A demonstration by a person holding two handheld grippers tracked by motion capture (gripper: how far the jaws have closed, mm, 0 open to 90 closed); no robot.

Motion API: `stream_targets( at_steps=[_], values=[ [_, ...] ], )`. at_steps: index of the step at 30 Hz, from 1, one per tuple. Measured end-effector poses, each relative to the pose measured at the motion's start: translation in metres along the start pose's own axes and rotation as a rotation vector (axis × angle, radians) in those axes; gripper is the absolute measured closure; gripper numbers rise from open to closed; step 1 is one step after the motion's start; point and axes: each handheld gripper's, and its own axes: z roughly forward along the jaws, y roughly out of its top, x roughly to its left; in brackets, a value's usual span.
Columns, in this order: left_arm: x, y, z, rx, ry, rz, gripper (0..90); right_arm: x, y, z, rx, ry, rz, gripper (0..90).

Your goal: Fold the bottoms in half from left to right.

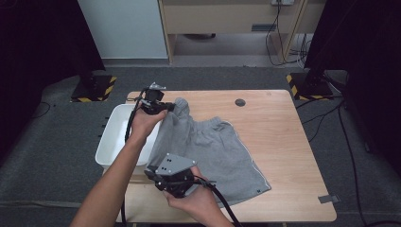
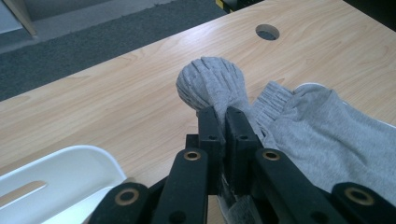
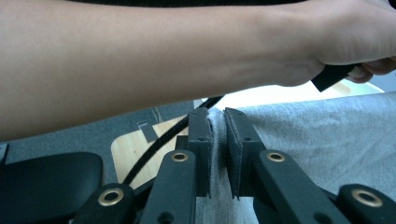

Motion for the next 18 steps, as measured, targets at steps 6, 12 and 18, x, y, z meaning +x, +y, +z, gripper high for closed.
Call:
stream_targets(
  at_steps=[6,12,18],
  values=[
    [0.001,0.003,-0.004,0.001,0.013,-0.003,86.4,-0.001,0.003,-0.002,0.004,0.002,-0.01,81.7],
    [-0.01,0.006,0.007,0.011,0.013,-0.004,86.4,-0.013,-0.003,-0.026,0.013,-0.029,-0.008,81.7],
    [-0.025,0.011,0.02,0.021,0.019,-0.001,86.3,-0.028,-0.021,-0.055,0.027,-0.072,0.012,81.7]
  ],
)
